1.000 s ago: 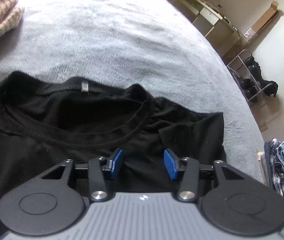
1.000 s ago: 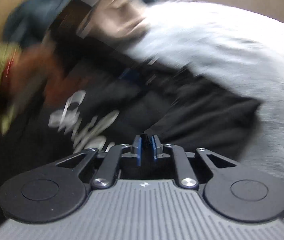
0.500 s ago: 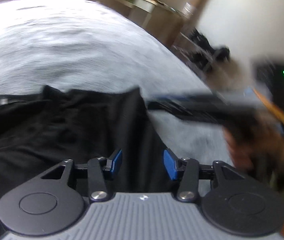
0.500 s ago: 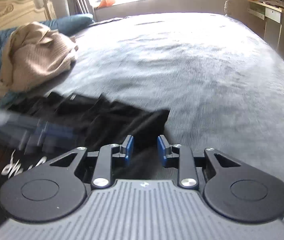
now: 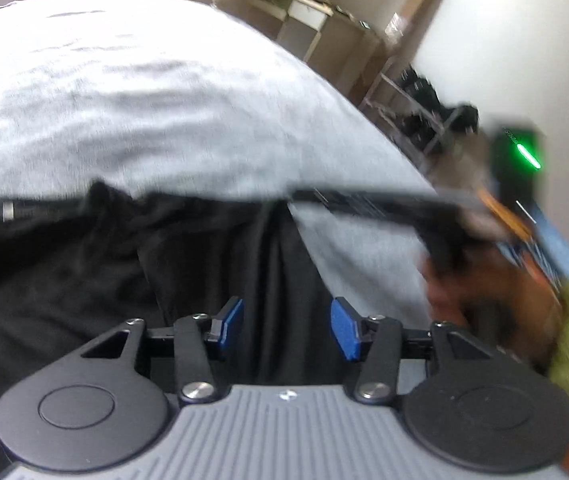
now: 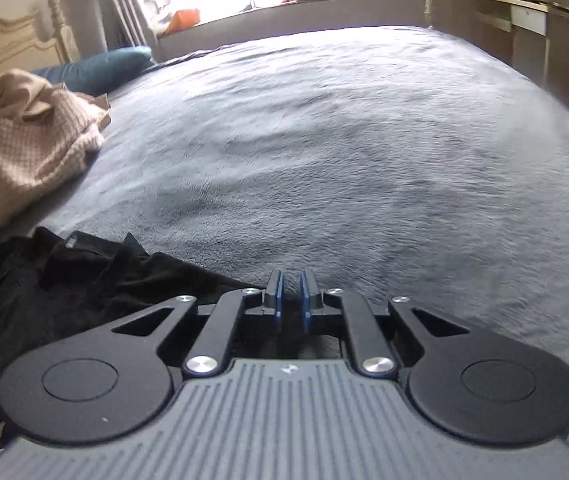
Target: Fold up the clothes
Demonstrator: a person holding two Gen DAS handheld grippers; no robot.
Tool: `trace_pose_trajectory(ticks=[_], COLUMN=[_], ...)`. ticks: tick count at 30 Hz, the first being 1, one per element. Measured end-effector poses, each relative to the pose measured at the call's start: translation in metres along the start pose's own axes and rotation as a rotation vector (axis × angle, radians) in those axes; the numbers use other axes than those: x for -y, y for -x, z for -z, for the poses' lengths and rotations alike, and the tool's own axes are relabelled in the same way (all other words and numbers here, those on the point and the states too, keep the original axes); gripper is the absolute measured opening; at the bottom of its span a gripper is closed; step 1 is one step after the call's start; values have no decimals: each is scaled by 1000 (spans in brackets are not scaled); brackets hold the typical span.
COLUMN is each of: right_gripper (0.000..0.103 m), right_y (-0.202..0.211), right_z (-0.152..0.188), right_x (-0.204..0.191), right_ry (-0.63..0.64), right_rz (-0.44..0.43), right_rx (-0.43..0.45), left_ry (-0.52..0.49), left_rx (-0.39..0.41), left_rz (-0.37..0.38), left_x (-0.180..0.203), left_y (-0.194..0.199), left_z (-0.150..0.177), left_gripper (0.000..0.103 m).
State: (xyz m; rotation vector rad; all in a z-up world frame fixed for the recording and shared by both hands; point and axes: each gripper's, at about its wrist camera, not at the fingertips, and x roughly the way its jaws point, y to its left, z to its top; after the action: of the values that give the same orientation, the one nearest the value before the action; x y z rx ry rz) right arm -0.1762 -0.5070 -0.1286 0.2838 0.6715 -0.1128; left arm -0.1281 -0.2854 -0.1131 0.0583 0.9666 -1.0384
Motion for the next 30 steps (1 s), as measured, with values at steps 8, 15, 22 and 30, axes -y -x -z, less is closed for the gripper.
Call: trace_pose_trajectory(ticks=[8, 15, 22, 30], right_gripper=[9, 10, 10, 14], right_y=[15, 43, 56, 86], right_z=[27, 25, 64, 46], right_x=[3, 1, -17, -28], right_ry=[24, 48, 204, 162], right_rz=[-78, -96, -201, -189], right_rx=[-100, -65, -271, -206], left_ry=[124, 148, 265, 227], left_rx=[-9, -2, 17, 39], left_rz=[-50, -54, -7, 5], left_x=[-58, -59, -77, -77], left_y=[-43, -43, -50, -50], left_z=[-14, -12, -12, -9], left_gripper=[32, 32, 31, 31])
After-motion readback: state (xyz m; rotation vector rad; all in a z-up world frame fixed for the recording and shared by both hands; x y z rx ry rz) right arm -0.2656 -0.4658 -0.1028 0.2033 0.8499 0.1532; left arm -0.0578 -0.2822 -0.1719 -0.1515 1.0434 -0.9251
